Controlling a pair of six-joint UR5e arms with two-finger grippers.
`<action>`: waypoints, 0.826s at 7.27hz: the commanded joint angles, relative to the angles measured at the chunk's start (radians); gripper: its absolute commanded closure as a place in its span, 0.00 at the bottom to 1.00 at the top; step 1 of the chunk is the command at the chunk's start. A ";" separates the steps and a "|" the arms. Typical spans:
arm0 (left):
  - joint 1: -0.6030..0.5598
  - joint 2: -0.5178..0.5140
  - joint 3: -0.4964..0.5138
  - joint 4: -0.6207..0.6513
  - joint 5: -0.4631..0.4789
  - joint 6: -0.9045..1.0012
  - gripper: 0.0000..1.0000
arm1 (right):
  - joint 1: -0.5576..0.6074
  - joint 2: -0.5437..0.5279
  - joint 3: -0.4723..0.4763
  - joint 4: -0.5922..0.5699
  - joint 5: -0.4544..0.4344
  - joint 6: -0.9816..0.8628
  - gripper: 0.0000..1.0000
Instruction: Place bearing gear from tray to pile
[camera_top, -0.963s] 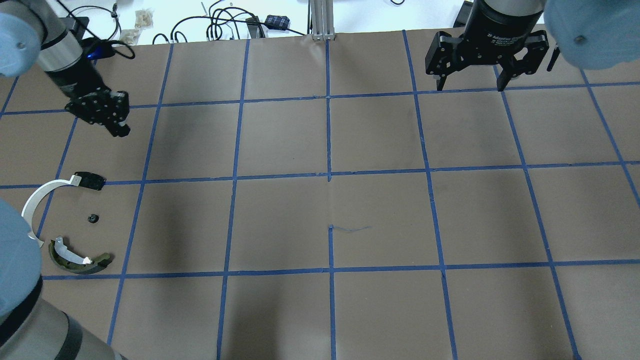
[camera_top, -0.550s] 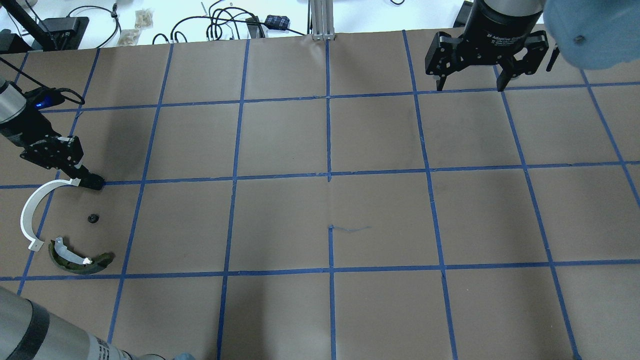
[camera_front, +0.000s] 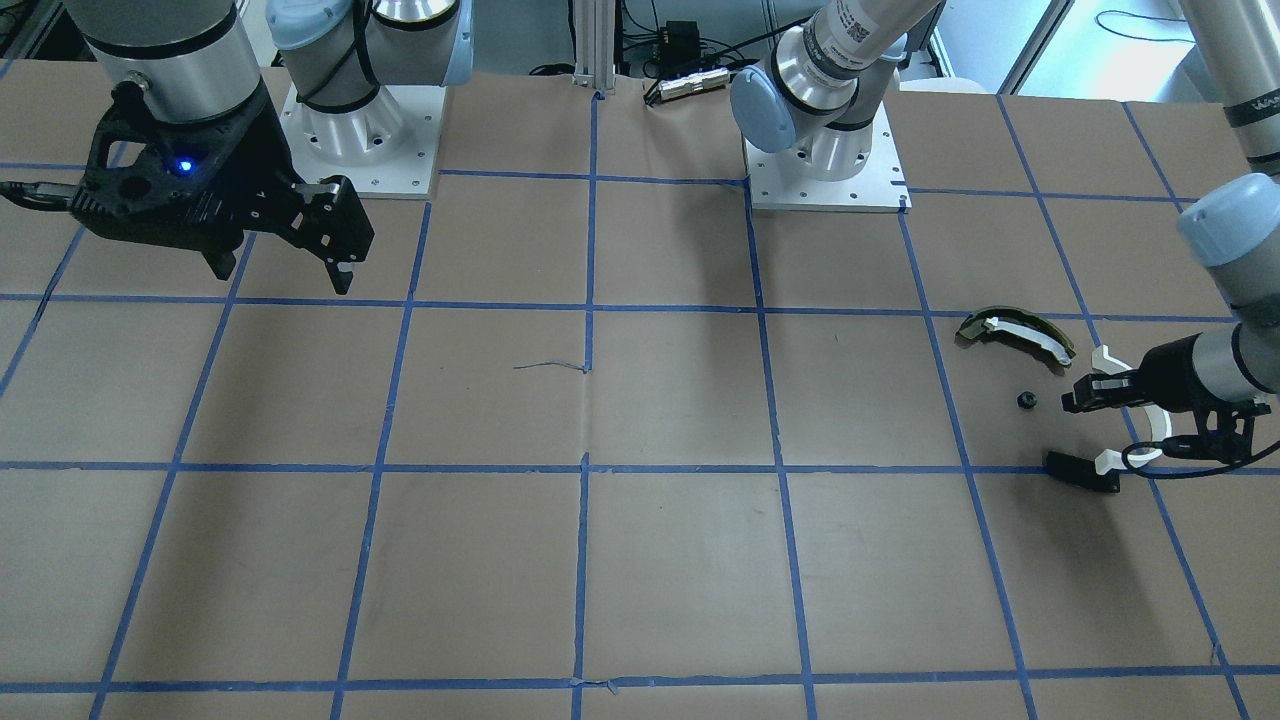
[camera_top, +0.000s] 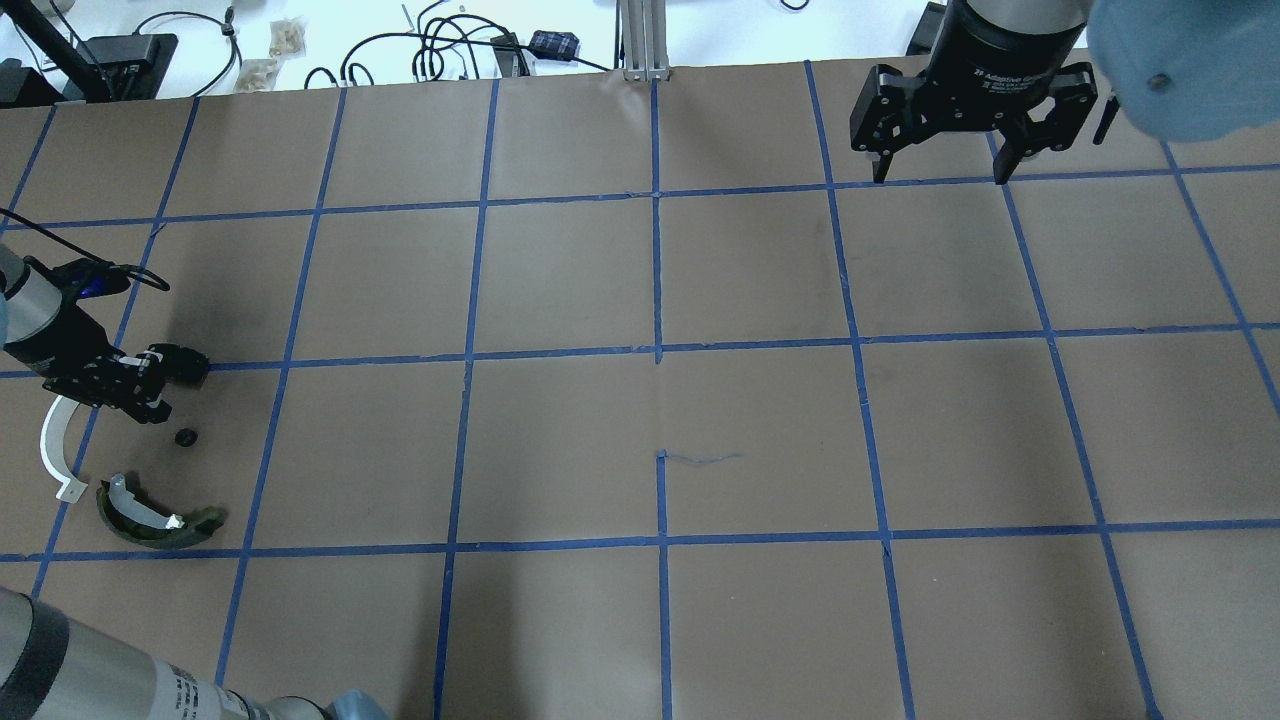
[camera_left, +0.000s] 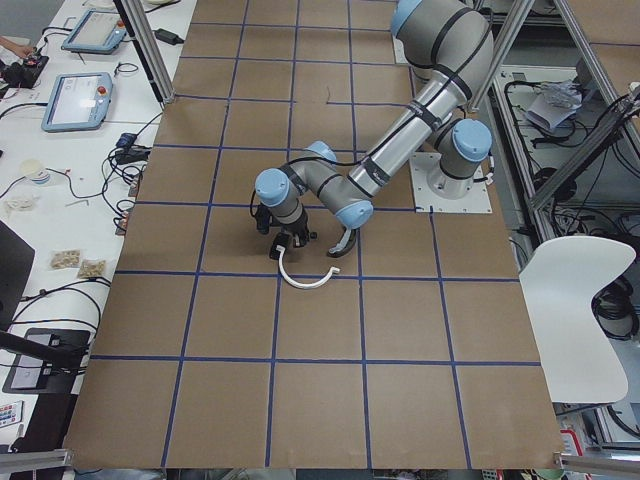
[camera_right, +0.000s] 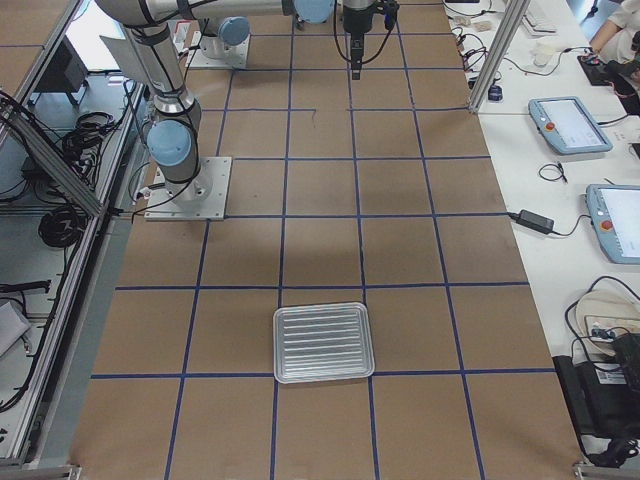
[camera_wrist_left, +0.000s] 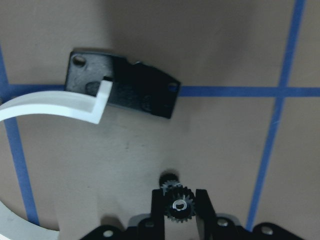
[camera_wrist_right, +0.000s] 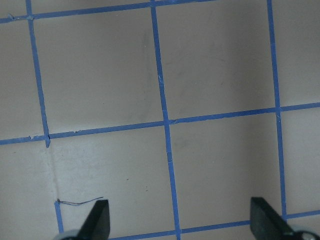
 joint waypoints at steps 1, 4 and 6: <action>0.013 0.003 -0.028 0.024 0.002 0.013 1.00 | 0.000 0.000 0.000 0.000 0.000 0.000 0.00; 0.015 0.003 -0.023 0.024 0.004 0.013 0.89 | 0.000 0.000 0.000 0.001 0.000 0.000 0.00; 0.015 0.000 -0.020 0.026 0.004 0.012 0.72 | 0.000 0.000 0.000 0.000 0.000 0.000 0.00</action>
